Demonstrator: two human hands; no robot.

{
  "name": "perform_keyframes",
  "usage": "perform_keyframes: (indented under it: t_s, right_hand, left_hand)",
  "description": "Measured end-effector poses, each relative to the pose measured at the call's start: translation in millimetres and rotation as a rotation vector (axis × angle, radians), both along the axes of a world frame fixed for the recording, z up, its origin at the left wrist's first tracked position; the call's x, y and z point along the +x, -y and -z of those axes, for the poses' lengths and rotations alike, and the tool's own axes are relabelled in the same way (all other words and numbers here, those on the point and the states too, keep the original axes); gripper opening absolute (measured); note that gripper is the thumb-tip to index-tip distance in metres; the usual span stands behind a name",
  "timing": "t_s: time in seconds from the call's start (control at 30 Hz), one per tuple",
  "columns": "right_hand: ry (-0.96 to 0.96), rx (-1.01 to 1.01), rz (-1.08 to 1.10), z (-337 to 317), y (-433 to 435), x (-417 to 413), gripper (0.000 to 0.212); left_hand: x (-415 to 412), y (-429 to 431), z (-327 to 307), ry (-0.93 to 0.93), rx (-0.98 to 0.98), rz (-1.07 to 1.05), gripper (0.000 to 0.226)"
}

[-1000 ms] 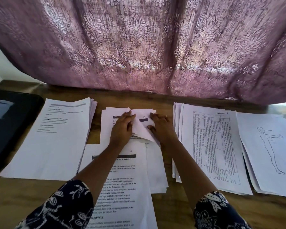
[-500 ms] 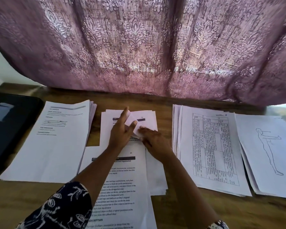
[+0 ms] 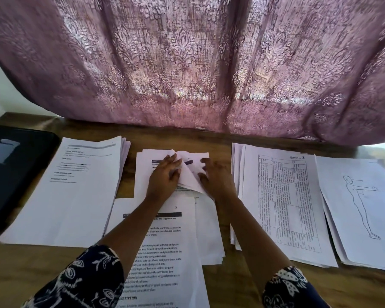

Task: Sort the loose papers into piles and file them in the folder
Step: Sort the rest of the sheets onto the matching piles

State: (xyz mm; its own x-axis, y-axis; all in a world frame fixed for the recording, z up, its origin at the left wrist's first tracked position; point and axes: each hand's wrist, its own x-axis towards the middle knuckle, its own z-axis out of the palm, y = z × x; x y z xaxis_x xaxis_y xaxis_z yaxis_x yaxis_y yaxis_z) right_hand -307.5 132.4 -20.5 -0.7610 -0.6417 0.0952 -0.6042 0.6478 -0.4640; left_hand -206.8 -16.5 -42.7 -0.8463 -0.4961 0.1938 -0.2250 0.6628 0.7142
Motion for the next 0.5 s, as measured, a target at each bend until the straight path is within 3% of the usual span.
perform_keyframes:
  t_s: [0.07, 0.13, 0.2, 0.27, 0.33, 0.4, 0.5]
  right_hand:
    - [0.231, -0.243, 0.19, -5.3, -1.1, 8.6, 0.039]
    - [0.339, -0.368, 0.197, -7.7, -4.7, 20.4, 0.041]
    - [0.304, -0.336, -0.003, -6.7, -9.7, 33.5, 0.043]
    - [0.166, -0.117, -0.21, -3.0, -12.5, 42.8, 0.047]
    - [0.107, -0.042, -0.26, 1.3, -14.5, 43.7, 0.044]
    - [0.15, -0.127, -0.226, -1.2, -15.3, 39.6, 0.035]
    - [0.191, -0.186, -0.091, -4.5, -7.8, 18.5, 0.029]
  left_hand:
    - [-0.2, 0.1, 0.1, -0.002, 0.018, 0.0, 0.039]
    - [1.2, -1.0, -1.5, -0.023, 0.101, -0.009, 0.044]
    - [3.1, -3.6, -4.9, -0.075, 0.255, -0.006, 0.052]
    - [4.4, -5.8, -8.3, -0.115, 0.341, -0.01, 0.058]
    - [3.7, -5.5, -9.9, -0.096, 0.321, -0.027, 0.065]
    - [1.3, -4.3, -7.8, -0.041, 0.189, -0.036, 0.066]
    - [-0.7, -2.3, -5.3, 0.008, 0.045, -0.033, 0.054]
